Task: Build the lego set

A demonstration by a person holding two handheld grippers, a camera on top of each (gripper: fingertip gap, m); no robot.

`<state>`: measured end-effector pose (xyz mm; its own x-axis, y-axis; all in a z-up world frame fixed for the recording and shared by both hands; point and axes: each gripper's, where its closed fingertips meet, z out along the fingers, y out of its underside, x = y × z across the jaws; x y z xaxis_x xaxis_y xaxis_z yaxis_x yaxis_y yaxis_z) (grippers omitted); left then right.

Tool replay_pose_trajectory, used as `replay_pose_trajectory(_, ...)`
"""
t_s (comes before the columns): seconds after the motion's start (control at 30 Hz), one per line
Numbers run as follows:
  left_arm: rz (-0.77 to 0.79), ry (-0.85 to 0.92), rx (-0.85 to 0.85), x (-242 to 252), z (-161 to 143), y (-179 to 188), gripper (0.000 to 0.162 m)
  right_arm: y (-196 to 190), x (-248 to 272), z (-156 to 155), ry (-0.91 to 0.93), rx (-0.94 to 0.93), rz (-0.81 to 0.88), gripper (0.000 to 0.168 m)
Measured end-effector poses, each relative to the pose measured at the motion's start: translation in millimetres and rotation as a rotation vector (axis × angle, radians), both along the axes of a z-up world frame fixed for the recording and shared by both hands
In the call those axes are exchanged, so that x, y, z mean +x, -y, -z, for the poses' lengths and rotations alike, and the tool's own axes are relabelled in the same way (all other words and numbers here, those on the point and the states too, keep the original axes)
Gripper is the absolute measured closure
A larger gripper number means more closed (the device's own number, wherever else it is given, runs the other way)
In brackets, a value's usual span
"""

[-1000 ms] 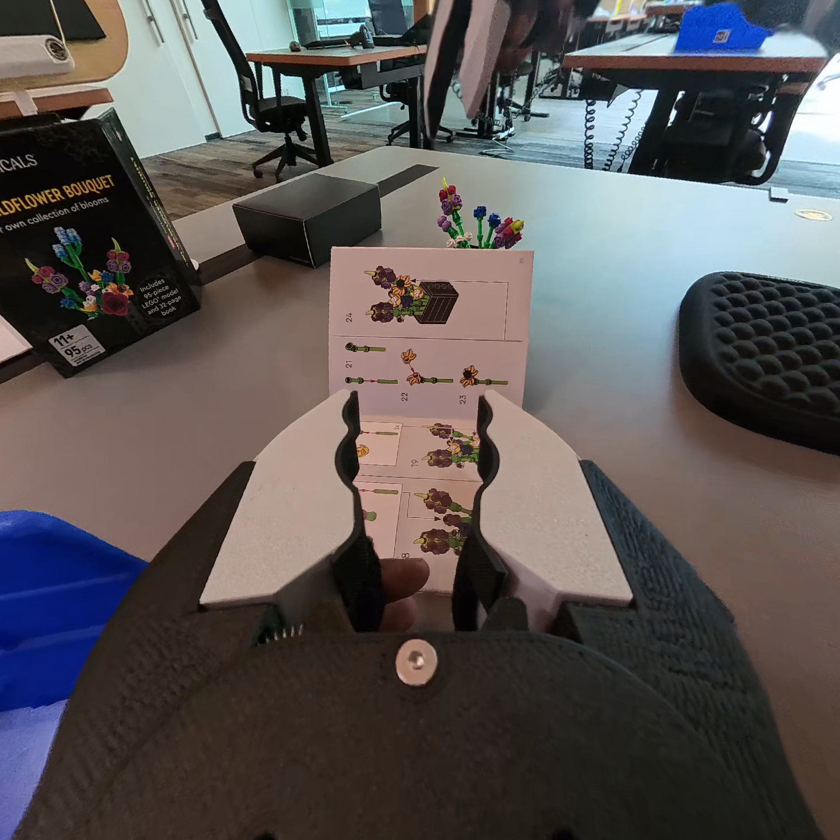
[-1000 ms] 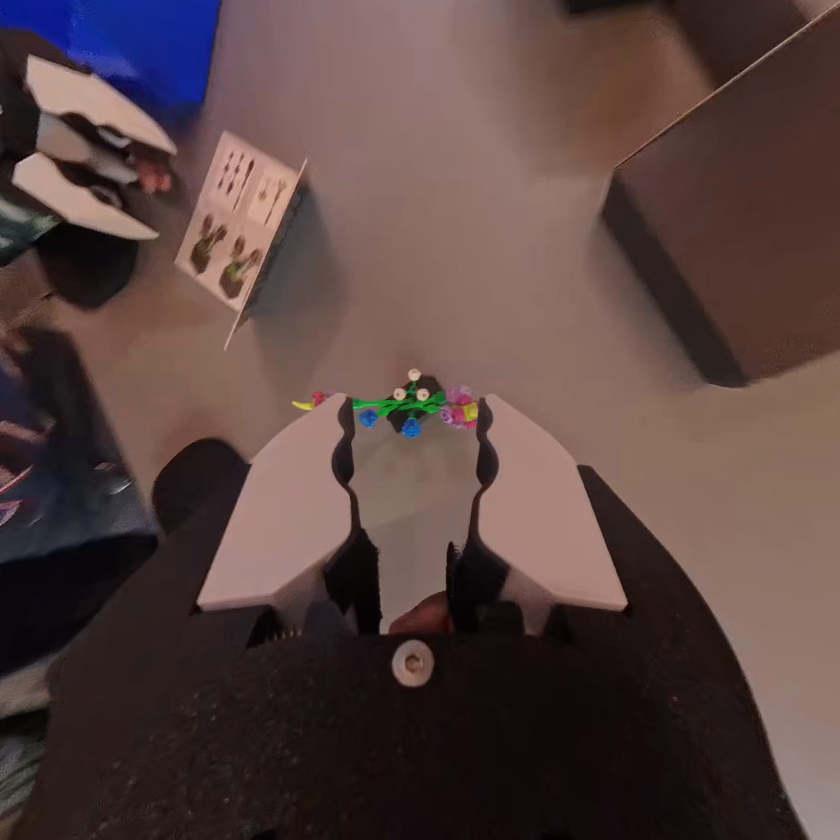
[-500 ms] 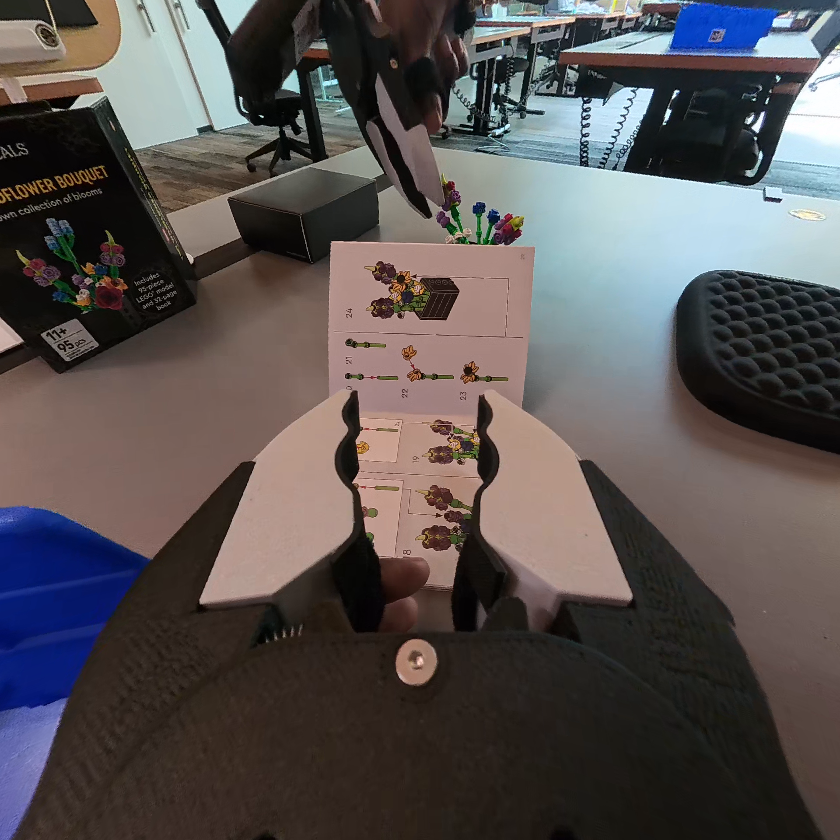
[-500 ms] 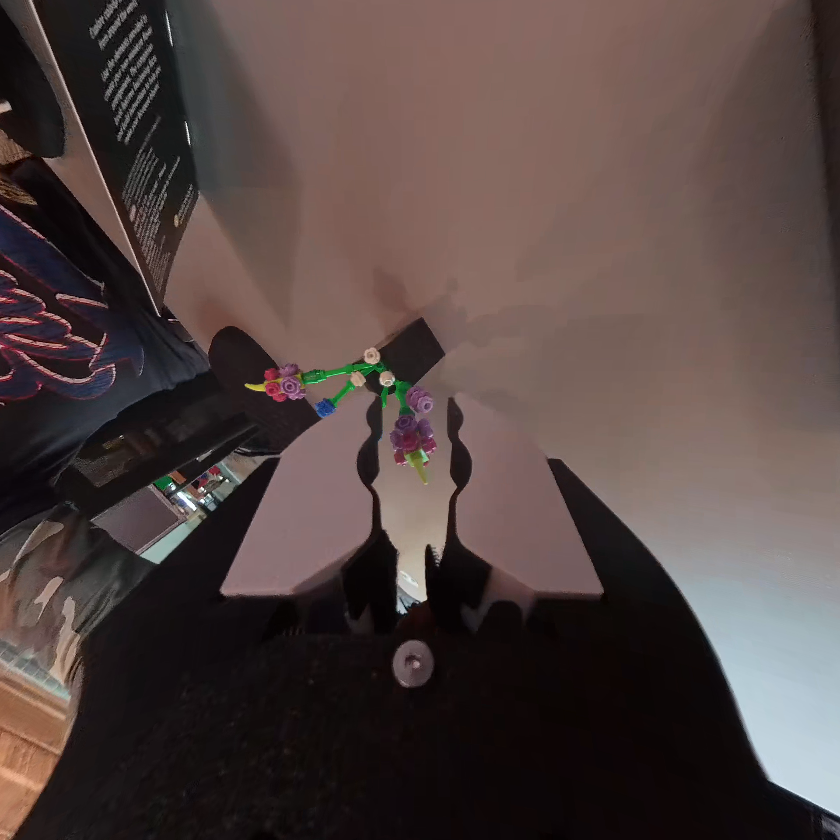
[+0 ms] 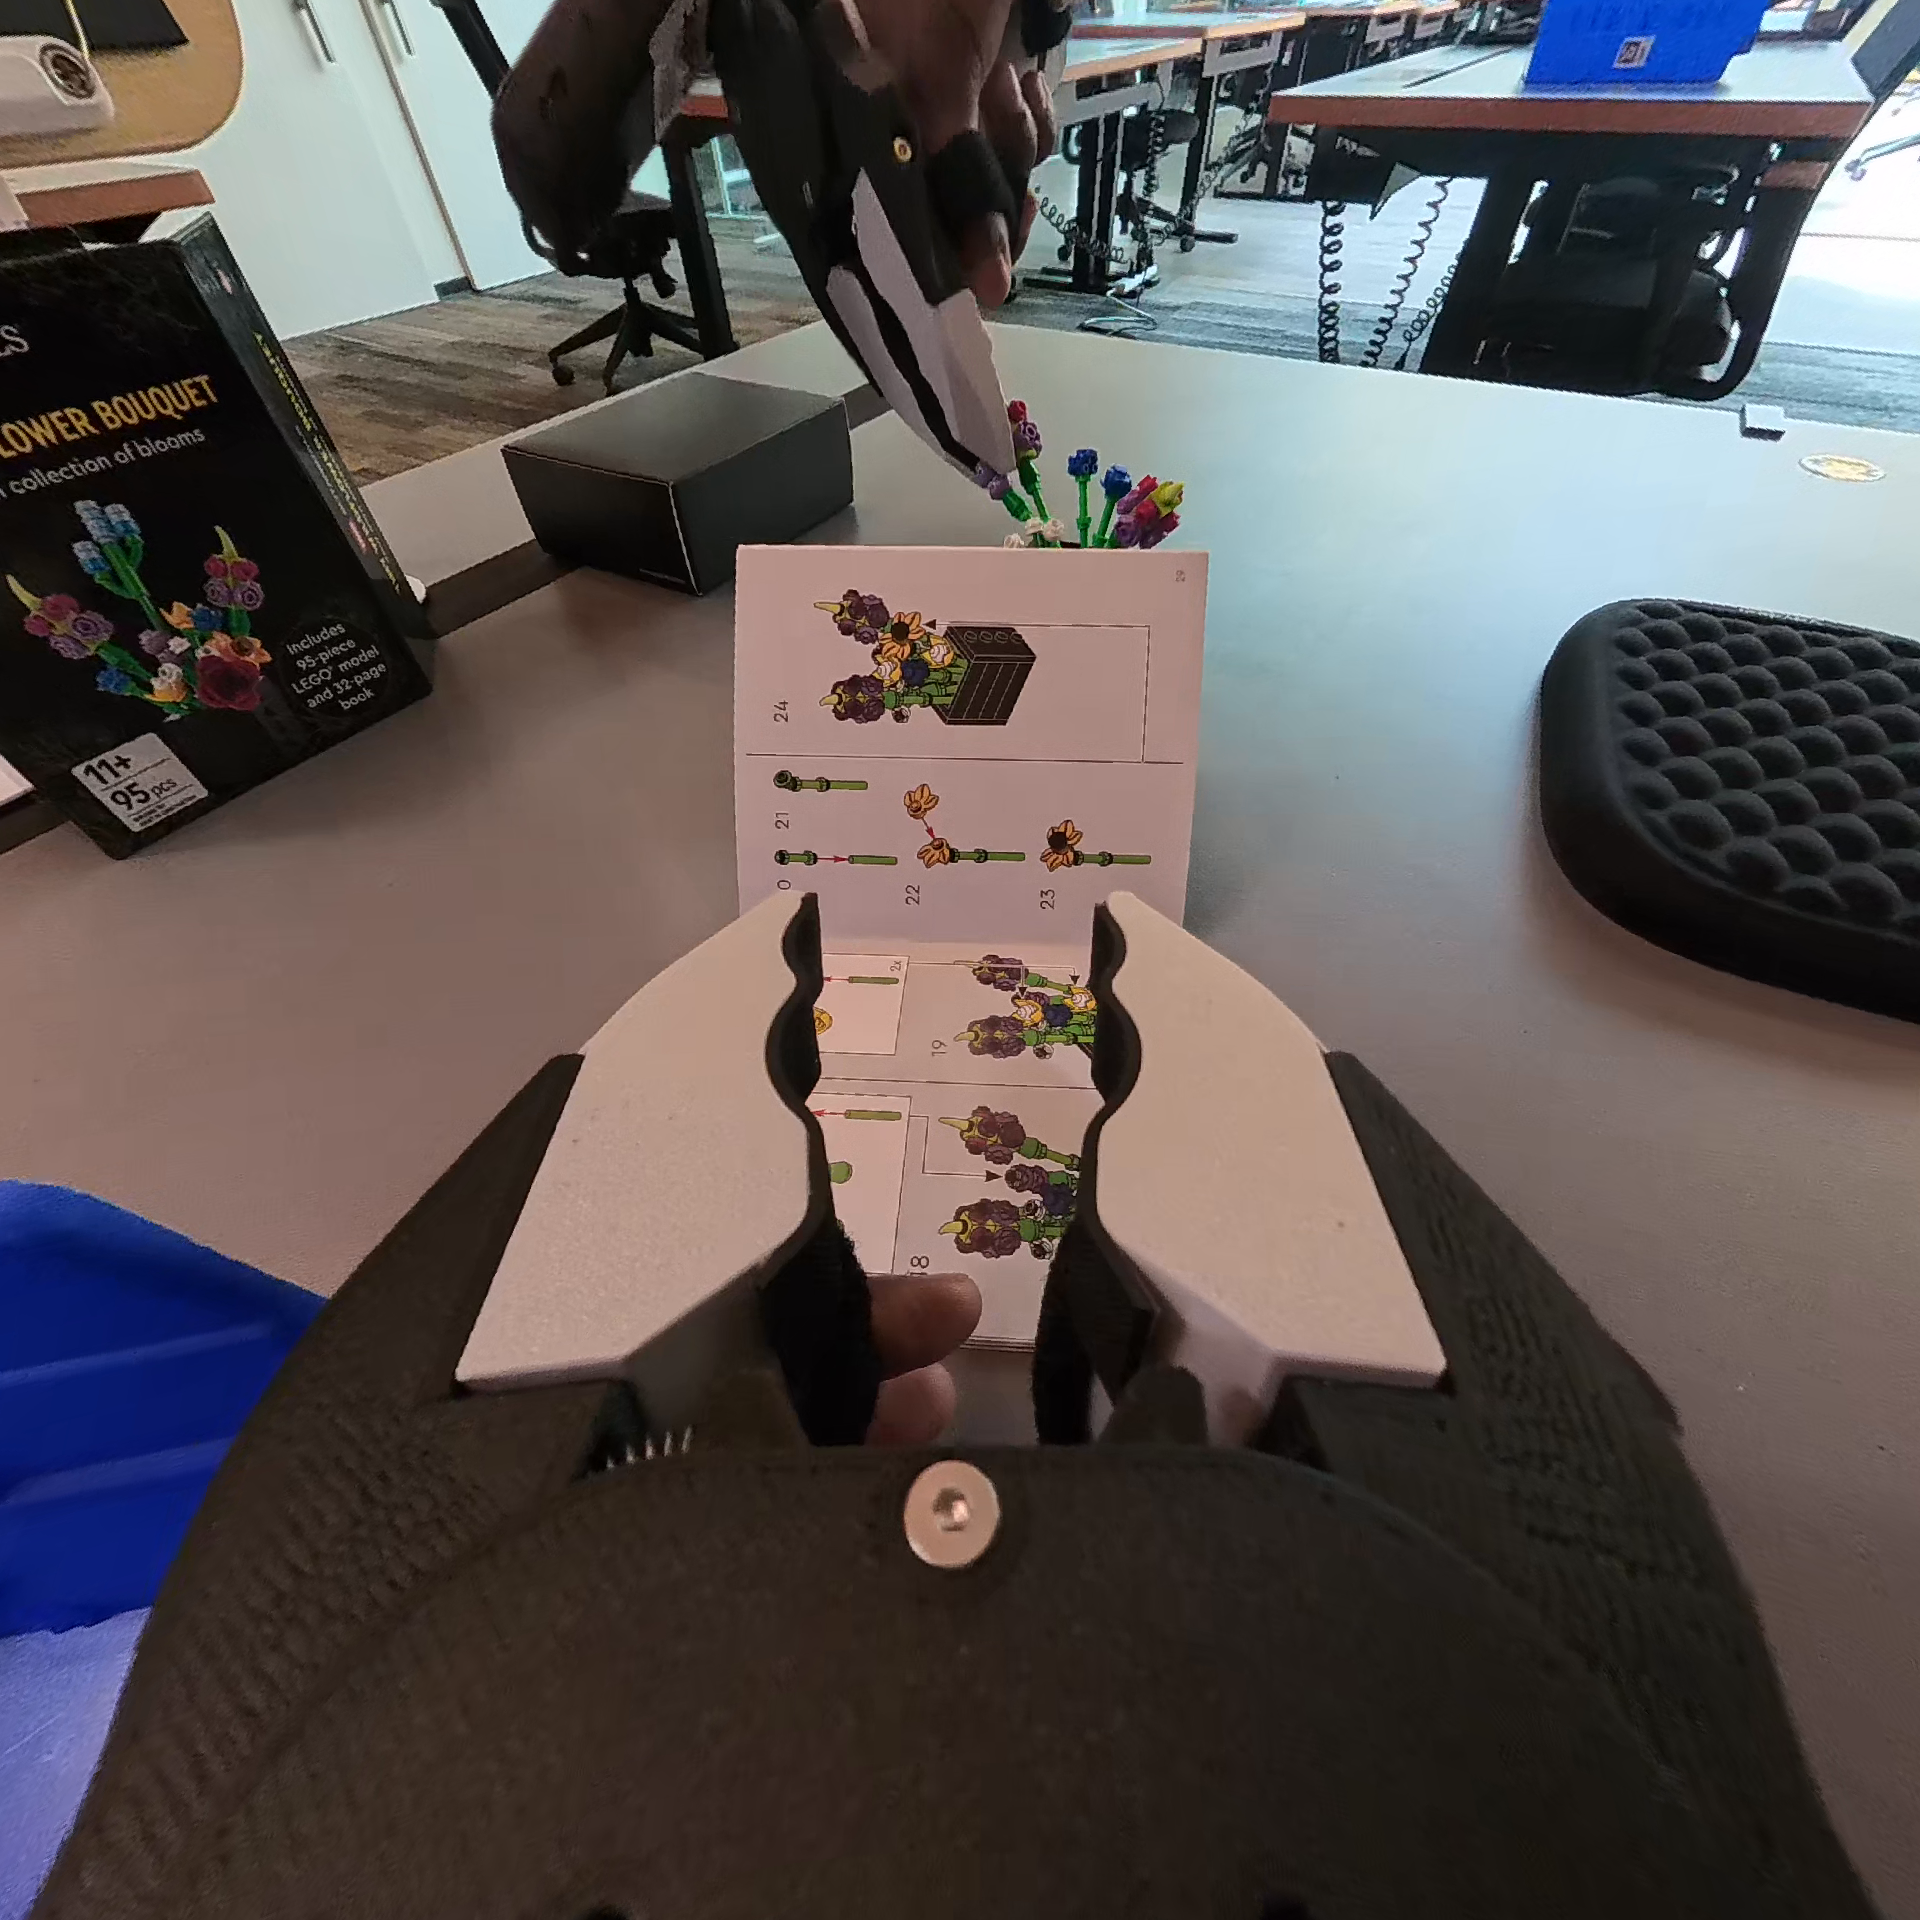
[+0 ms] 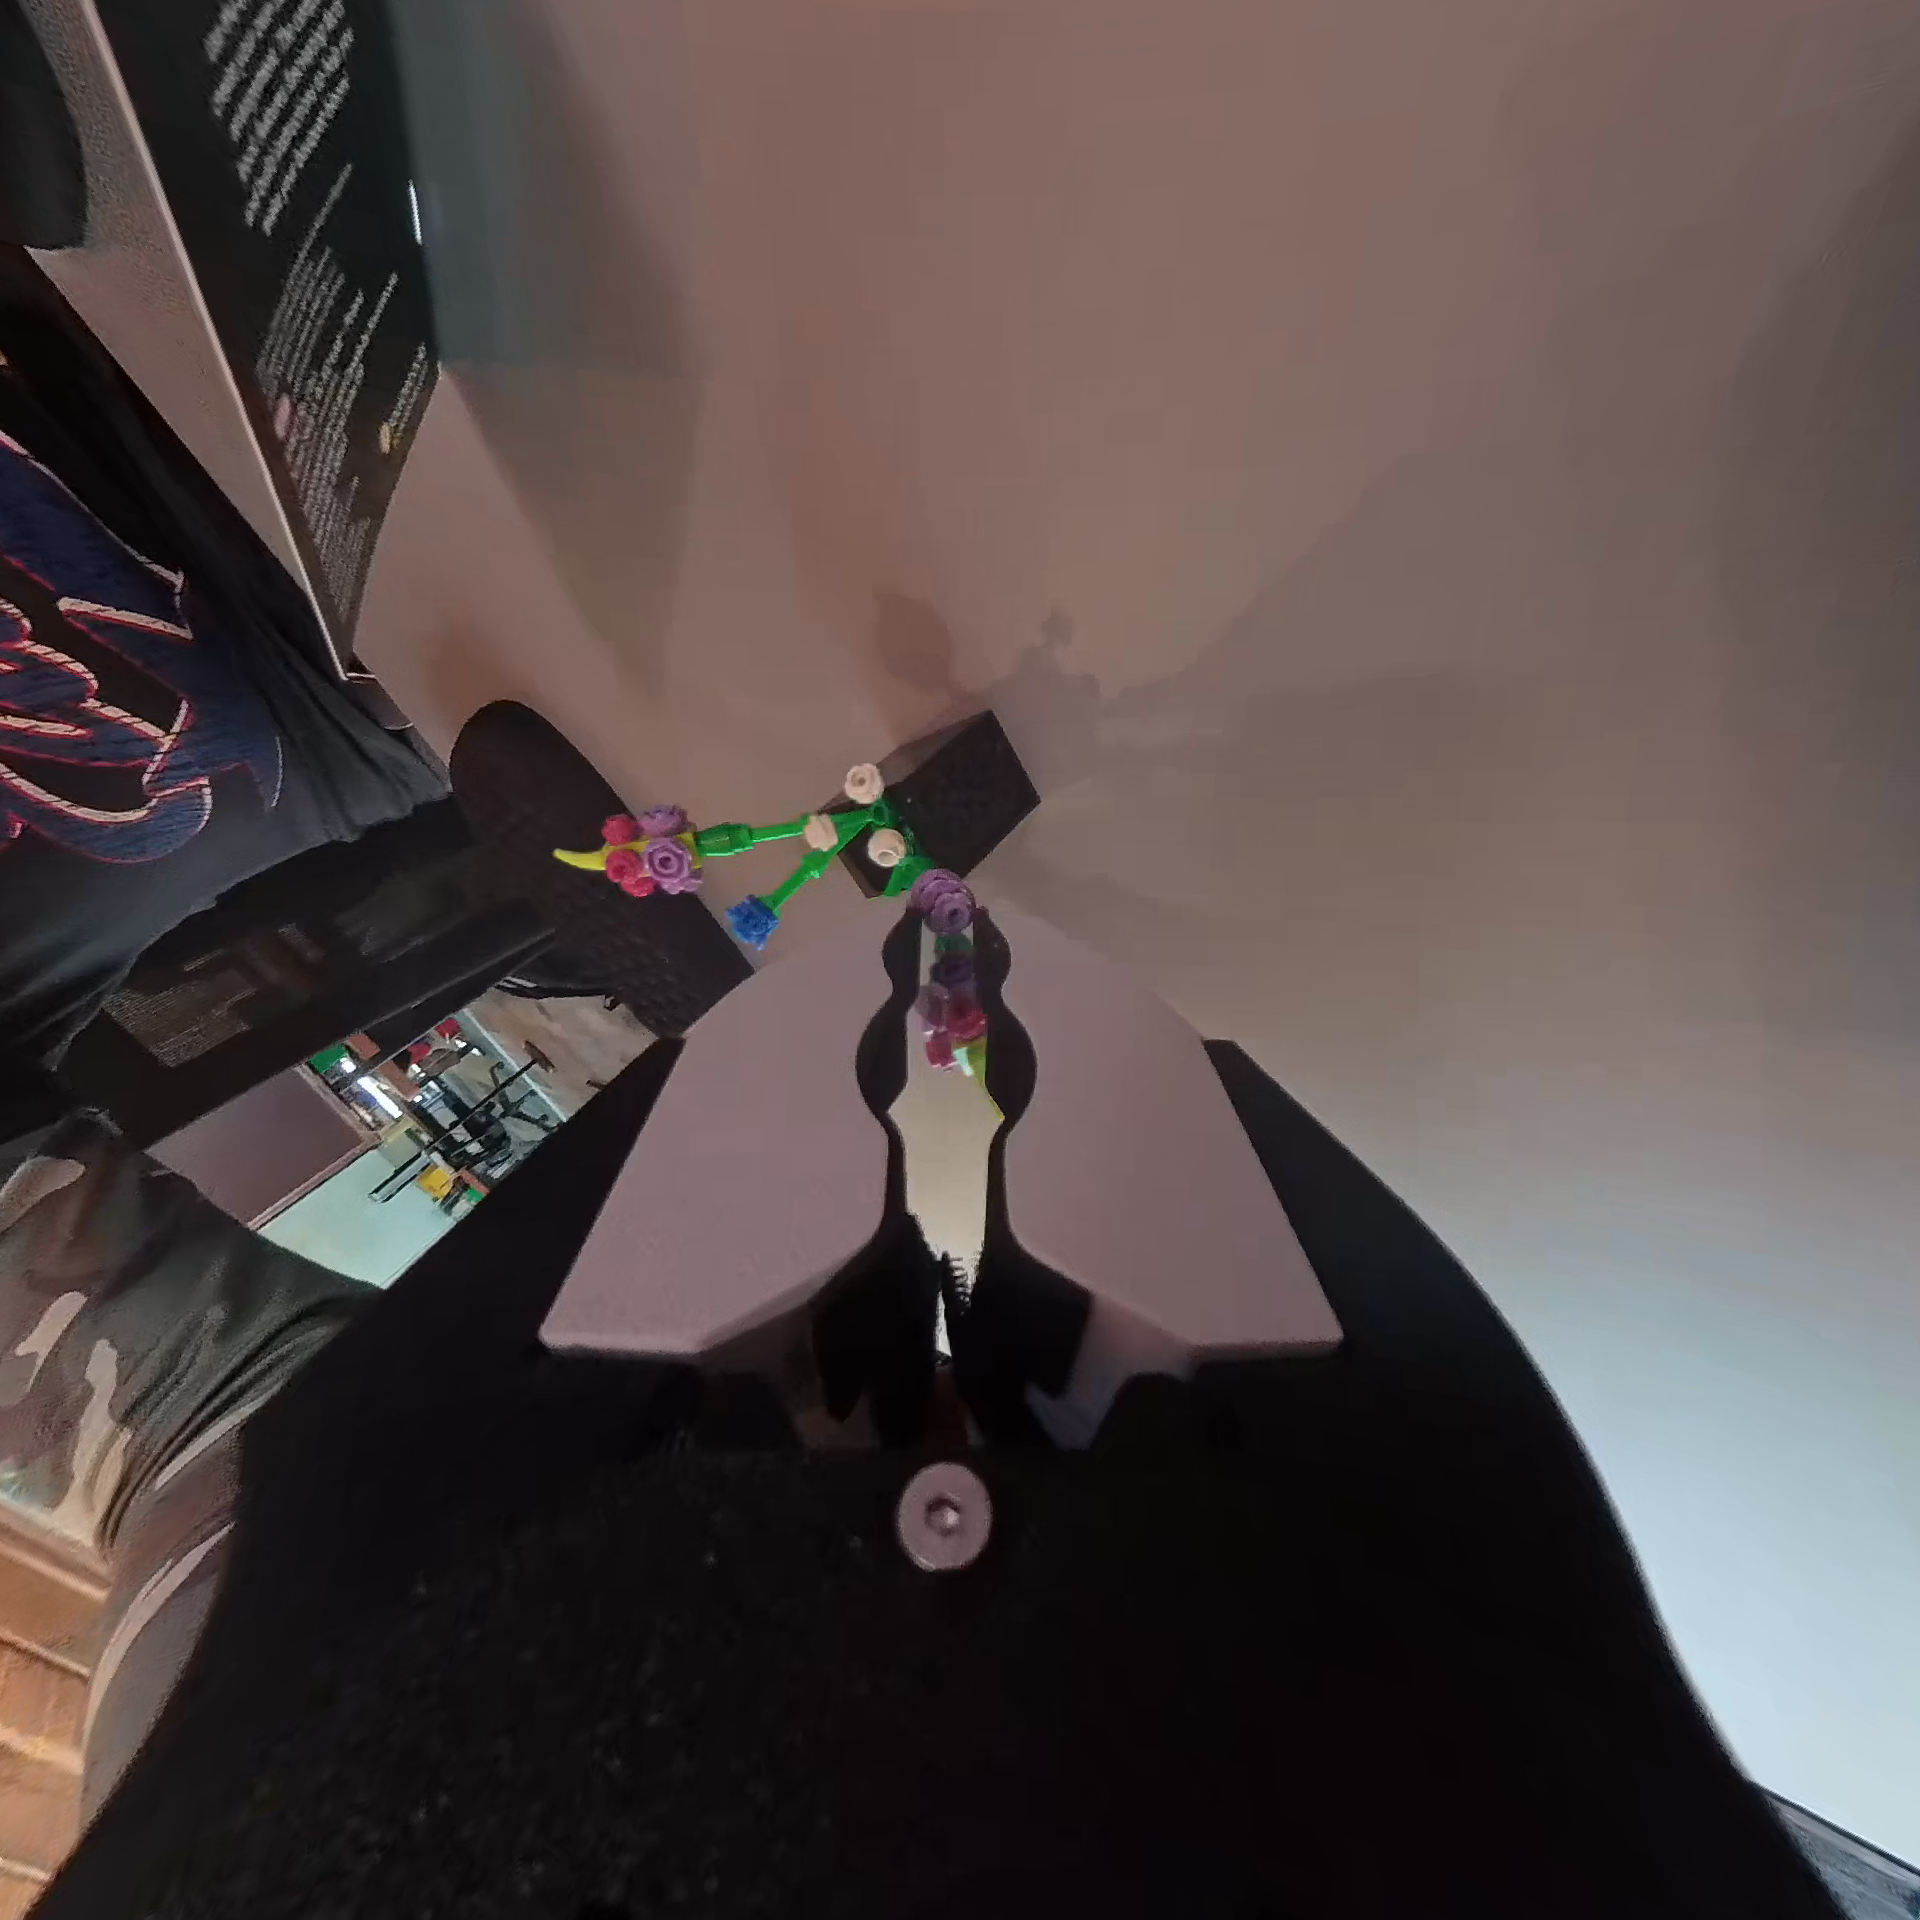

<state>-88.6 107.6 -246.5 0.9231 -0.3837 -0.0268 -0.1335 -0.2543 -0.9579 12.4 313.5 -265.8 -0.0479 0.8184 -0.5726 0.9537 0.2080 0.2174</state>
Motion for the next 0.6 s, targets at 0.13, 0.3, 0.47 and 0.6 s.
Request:
replay_pose_trajectory(0.13, 0.003, -0.006, -0.002, 1, 0, 0, 0.112, 2, 3, -9, -0.042, 0.047, -0.035, 0.159)
replay_pose_trajectory(0.3, 0.007, -0.017, -0.004, 2, 1, 0, 0.112, 4, 7, -20, -0.14, 0.154, -0.078, 0.159)
replay_pose_trajectory(0.47, 0.01, -0.038, -0.006, 3, 3, 0, 0.112, 1, 1, -27, -0.275, 0.288, -0.078, 0.159)
replay_pose_trajectory(0.6, 0.008, -0.04, -0.006, 3, 3, 0, 0.112, -3, 4, -27, -0.32, 0.408, -0.082, 0.159)
